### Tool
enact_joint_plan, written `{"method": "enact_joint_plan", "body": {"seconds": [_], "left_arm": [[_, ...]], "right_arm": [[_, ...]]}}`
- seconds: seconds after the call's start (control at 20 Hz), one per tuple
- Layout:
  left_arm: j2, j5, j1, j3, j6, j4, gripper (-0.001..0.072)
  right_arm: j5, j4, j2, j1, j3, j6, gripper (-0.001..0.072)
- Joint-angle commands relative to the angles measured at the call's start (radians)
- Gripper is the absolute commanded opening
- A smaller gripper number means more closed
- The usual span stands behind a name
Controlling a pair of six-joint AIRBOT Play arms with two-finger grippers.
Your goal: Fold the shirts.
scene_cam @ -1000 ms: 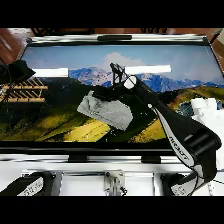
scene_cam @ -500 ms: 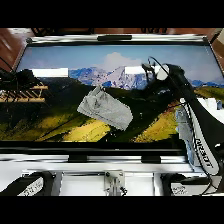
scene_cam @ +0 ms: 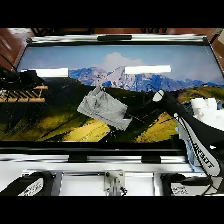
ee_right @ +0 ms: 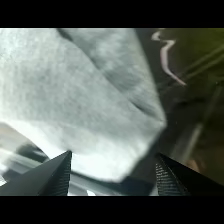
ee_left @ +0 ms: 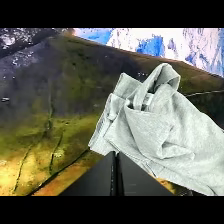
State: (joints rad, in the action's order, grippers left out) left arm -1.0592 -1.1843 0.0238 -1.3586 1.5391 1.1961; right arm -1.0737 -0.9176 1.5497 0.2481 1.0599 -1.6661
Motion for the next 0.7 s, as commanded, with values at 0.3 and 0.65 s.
{"method": "enact_joint_plan", "body": {"seconds": [0.3,0.65], "left_arm": [[0.000,0.006,-0.005,0.001,-0.009,0.002,0.0030],[0.000,0.006,-0.006,0.001,-0.009,0.002,0.0030]], "right_arm": [[0.158,0.041,-0.012,0.060,0.009,0.000,0.0056],[-0.220,-0.334,-0.285,-0.216,0.422,0.145,0.0055]]}}
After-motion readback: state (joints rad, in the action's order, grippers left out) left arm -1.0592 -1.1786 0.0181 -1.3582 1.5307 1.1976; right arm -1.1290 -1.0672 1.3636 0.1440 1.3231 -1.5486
